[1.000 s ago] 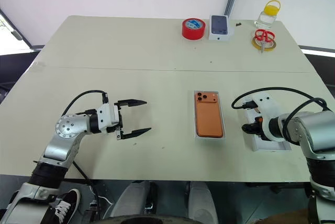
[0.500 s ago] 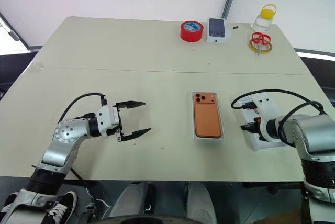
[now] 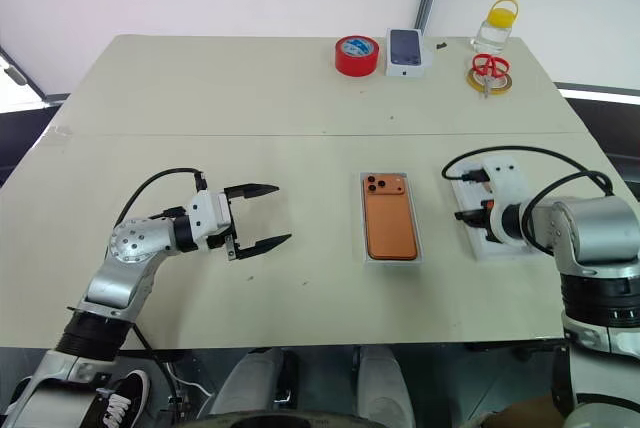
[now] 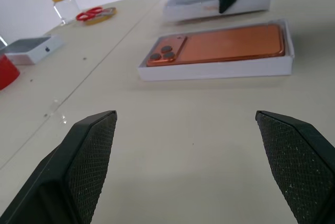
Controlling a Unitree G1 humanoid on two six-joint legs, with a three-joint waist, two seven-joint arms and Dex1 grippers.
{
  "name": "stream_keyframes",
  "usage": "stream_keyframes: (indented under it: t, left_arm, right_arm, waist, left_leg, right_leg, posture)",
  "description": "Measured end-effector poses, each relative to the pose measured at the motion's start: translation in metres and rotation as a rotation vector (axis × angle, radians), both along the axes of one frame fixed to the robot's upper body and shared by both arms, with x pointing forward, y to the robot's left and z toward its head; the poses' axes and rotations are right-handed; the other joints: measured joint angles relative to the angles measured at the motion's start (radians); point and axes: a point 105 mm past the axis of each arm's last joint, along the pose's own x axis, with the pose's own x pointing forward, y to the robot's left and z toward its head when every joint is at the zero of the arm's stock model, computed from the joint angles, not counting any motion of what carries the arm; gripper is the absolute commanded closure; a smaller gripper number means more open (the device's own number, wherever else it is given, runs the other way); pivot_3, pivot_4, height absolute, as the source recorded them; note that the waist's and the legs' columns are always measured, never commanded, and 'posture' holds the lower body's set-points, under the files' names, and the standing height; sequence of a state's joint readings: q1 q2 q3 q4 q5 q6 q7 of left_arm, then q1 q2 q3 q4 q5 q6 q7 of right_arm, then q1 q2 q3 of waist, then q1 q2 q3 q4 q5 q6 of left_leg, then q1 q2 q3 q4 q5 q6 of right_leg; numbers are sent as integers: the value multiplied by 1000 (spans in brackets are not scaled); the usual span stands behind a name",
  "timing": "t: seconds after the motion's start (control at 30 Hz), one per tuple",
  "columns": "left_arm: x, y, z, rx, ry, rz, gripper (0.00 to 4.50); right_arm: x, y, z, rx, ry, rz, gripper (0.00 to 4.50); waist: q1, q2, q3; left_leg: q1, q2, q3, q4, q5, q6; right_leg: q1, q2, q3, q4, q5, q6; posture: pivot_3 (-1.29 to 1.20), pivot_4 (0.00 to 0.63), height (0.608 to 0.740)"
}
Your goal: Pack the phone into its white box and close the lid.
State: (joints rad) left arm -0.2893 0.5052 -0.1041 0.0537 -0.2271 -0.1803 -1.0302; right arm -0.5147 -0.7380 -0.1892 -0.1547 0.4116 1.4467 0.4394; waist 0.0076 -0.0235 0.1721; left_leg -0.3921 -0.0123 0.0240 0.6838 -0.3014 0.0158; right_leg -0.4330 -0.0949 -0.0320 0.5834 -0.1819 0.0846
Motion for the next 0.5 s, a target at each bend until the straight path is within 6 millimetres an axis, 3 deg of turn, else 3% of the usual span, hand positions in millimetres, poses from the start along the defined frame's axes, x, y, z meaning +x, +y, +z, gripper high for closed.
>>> stream_keyframes:
  t: [0.07,0.17,0.33,0.5]
  left_arm:
    - [5,-1,1,-7,2,5,544]
    - [12,0,1,-13,27,19,1807]
    - [24,-4,7,-45,41,45,4465]
    - [33,-10,13,-115,61,97,4465]
  right_arm:
    - [9,15,11,31,-83,51,4500]
    - [22,40,28,124,-205,112,4500]
    - [33,84,51,356,-354,163,4500]
    - [11,144,64,726,-387,260,4500]
  waist:
    - [2,0,0]
    - [3,1,0]
    - [5,1,0]
    - [2,2,0]
  left_leg:
    - [0,0,0,0,0,0]
    - [0,1,0,0,0,0]
    - [0,0,-1,0,0,0]
    - [0,0,-1,0,0,0]
  right_leg:
    - [0,0,0,0,0,0]
    - [0,1,0,0,2,3]
    - [0,1,0,1,2,4]
    - [-2,0,0,10,3,4]
  posture:
    - [0,150,740]
    - [0,150,740]
    - [0,150,740]
    - [0,150,740]
